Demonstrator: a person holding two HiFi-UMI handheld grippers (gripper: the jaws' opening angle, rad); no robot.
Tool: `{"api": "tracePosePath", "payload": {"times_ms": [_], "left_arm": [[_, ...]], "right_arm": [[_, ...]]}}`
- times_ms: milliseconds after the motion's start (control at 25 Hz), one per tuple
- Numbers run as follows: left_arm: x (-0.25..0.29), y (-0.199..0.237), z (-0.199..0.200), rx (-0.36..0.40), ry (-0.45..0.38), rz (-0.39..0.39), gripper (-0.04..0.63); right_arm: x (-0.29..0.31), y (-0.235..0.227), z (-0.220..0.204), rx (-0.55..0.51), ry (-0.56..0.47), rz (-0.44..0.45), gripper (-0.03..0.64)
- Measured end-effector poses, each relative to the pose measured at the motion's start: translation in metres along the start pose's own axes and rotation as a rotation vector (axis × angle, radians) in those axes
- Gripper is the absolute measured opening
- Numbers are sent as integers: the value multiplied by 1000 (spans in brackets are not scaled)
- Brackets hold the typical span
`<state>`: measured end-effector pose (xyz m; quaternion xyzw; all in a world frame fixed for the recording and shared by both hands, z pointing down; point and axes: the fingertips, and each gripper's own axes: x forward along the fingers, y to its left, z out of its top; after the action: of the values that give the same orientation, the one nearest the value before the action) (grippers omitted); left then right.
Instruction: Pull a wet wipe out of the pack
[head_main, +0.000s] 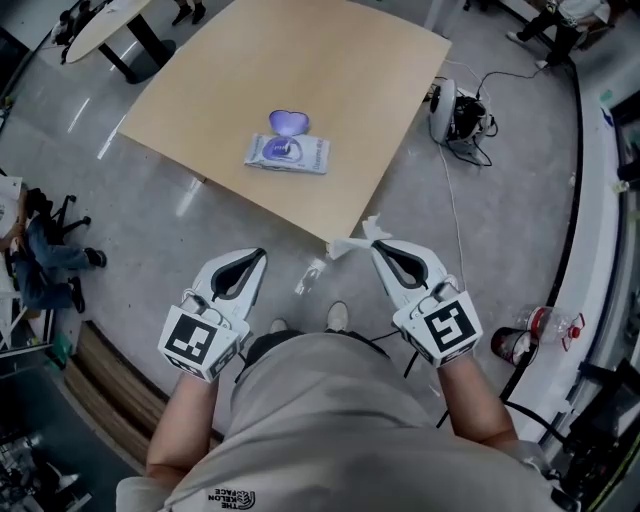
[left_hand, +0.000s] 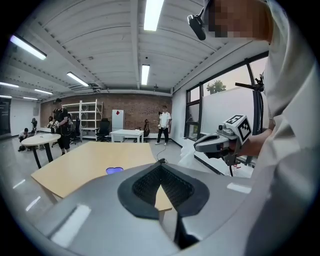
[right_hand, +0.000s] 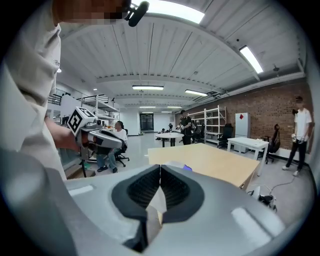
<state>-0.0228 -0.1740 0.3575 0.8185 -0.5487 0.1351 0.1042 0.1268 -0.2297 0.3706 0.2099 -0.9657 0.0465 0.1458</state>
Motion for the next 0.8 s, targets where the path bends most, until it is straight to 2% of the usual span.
{"api": "tracePosePath", "payload": {"times_ms": [160, 360, 560, 800], "left_arm": [[-23, -14, -1, 8, -20, -23, 6], [-84, -18, -14, -7, -46, -59, 6], [-153, -17, -35, -18, -67, -107, 6], [-248, -33, -69, 4, -88, -204, 6]], "right_arm": [[-9, 28, 4, -21, -6, 1, 5], [-6, 87, 12, -71, 9, -12, 5], [-3, 160, 13, -78, 18, -43, 5], [-15, 266, 7, -61, 23, -90, 5]]}}
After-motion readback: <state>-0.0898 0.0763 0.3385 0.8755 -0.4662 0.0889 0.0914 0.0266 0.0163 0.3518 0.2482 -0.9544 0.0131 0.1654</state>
